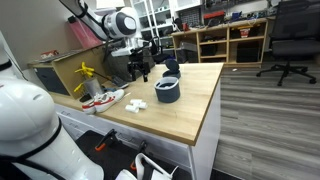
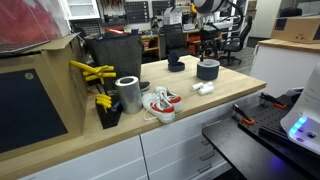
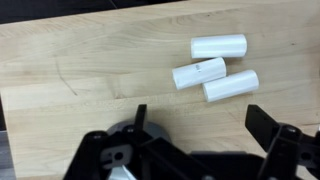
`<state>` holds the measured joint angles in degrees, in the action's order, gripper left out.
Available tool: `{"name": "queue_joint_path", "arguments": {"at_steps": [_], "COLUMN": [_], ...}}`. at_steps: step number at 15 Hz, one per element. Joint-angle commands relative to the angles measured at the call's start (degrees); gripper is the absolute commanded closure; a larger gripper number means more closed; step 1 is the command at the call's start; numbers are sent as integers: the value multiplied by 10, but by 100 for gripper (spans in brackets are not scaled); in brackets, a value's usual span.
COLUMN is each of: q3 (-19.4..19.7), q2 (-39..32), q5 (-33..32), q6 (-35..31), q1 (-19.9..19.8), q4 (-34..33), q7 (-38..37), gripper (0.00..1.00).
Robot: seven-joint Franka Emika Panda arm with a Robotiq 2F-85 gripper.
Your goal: Pick up the furthest white object and place it in the blue and white container
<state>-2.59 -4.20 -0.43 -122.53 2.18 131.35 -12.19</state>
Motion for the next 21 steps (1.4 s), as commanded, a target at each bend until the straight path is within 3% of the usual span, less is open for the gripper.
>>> {"name": "queue_joint_path", "arguments": {"at_steps": [1, 7, 12, 18, 21], "q3": [-7, -14, 0, 0, -4], "q2": [-60, -113, -111, -63, -35], "q5": [12, 3, -21, 8, 38], "q6": [-48, -123, -166, -113, -47], "q1": [18, 62, 88, 81, 69], "q4": [-18, -12, 12, 52, 63], "q7": [-61, -133, -193, -220, -209], "gripper": [0, 0, 0, 0, 0]}}
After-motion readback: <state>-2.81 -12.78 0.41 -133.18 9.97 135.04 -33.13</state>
